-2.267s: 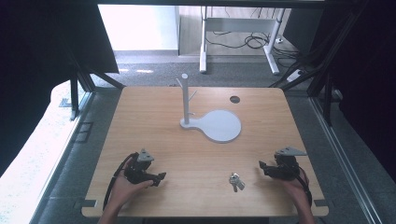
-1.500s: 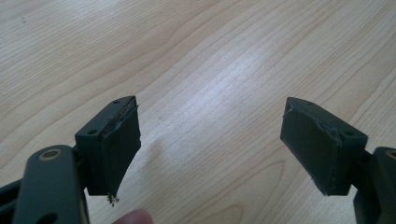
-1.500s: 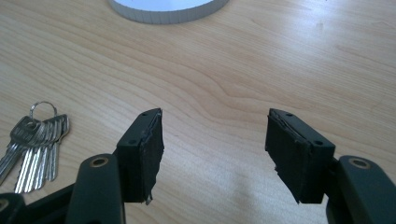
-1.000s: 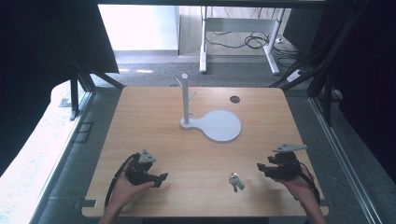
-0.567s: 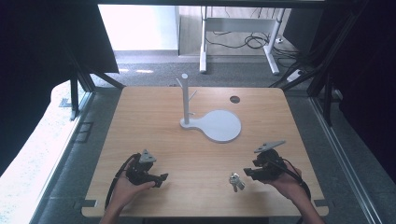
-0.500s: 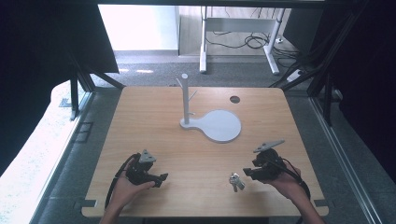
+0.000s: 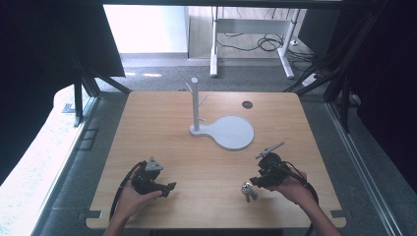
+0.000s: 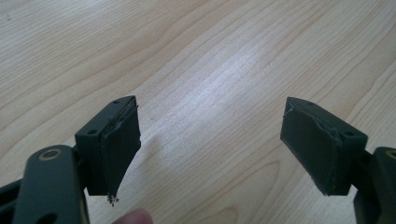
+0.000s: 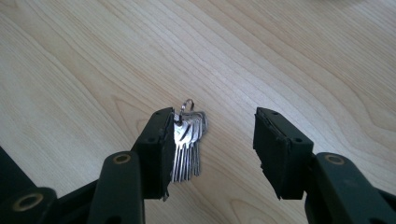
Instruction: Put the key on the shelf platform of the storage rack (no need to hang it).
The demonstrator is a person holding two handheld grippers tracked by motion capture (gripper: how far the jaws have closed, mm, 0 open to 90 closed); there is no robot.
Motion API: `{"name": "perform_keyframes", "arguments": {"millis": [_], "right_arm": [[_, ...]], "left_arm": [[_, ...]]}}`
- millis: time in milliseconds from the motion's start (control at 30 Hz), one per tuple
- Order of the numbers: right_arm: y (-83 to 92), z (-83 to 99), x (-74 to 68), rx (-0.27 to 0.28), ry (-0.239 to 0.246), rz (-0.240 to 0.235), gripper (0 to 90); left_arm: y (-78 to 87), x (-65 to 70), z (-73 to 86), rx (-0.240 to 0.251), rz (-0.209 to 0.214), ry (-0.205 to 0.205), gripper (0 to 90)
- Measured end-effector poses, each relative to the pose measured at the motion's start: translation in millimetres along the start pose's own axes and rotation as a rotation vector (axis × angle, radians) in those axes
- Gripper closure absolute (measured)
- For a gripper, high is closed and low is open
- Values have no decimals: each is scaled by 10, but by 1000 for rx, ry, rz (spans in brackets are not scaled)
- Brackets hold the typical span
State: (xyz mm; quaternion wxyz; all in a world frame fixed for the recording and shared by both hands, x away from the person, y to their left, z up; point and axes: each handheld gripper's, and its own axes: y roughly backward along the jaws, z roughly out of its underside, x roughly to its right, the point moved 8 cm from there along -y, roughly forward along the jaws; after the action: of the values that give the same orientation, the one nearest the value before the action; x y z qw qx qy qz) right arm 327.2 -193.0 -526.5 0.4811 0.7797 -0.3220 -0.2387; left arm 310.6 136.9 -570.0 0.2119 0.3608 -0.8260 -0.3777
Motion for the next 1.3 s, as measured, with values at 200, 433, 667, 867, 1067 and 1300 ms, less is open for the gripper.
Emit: {"name": "perform_keyframes", "arguments": {"millis": [200,433,667,867,1067,1300], "right_arm": [[-106,-78,-60,-21,17,-11,512],[-231,-69,-97,-67,25,-21,556],[-382,-61,-107,-106,32,-17,566],[-470,-76,-84,-134,21,-10,597],[-524,-81,-114,-158,16,-27,648],[-548,-108,-141,-171,29,-30,695]], "left_arm": [[13,-9,-4,5,-5,0,203],[5,-22,2,3,-6,-1,203],[-12,-23,11,-3,-7,-2,203],[-10,-31,14,-4,-7,2,203],[-6,-37,15,-2,-8,4,203],[-18,-33,19,-6,-8,1,203]]}}
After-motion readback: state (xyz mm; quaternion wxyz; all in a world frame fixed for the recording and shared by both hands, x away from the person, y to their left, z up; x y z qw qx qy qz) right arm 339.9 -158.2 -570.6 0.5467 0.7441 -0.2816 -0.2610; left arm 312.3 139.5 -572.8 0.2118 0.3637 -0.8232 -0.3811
